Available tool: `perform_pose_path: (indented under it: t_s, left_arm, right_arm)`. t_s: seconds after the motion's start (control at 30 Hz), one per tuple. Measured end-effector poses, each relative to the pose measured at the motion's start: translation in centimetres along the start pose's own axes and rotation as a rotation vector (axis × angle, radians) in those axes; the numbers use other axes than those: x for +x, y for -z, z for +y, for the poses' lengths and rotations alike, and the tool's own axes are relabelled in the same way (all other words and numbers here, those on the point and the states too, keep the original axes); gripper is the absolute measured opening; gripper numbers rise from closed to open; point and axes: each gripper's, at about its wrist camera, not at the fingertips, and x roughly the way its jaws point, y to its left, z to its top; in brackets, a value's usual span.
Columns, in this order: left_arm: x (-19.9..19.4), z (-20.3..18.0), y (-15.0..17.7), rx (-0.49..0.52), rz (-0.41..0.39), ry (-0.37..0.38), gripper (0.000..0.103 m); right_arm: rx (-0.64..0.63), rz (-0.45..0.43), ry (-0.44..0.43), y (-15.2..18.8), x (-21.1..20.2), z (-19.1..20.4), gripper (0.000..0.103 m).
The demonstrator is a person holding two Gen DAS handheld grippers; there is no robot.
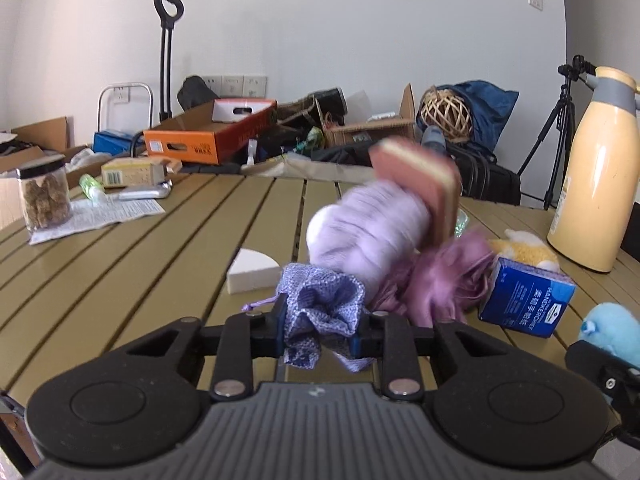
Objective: Collect trash
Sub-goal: 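Carry the cloth and plush down over the black bin with both grippers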
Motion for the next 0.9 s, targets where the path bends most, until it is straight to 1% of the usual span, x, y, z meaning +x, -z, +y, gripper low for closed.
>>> perform_pose_path:
  t_s: [0.2,0.47,0.6,0.77,0.9]
  left_arm:
    - [-2.1,0.4,0.2,0.012,-0.04,-0.023,0.028]
    - [-4.9,1.7,0.5,-0.012,-0.069,-0.028,0.028]
    - [-6.6,2.1,1.1,-0.014,-0.084,-0.021,0.028]
    - [-8.8,2.3,2.6,-0.021,-0.077,0.004,0.028]
    - [-11.1,2.5,3.6,-0.022,-0.08,0.028,0.028]
  right_arm:
    - [-0.015,-0.01,-0.019,0.0,-0.6,1.1,0.076]
    - [-0.036,-0.032,-0.038,0.1,-2.5,2.8,0.076]
    - [-0.031,-0.041,-0.037,0.5,-3.9,3.1,0.076]
    - [-0.018,-0.016,-0.019,1.6,-5.5,2.9,0.076]
    - [-0.019,-0.012,-0.01,2.3,-7.2,2.9,0.076]
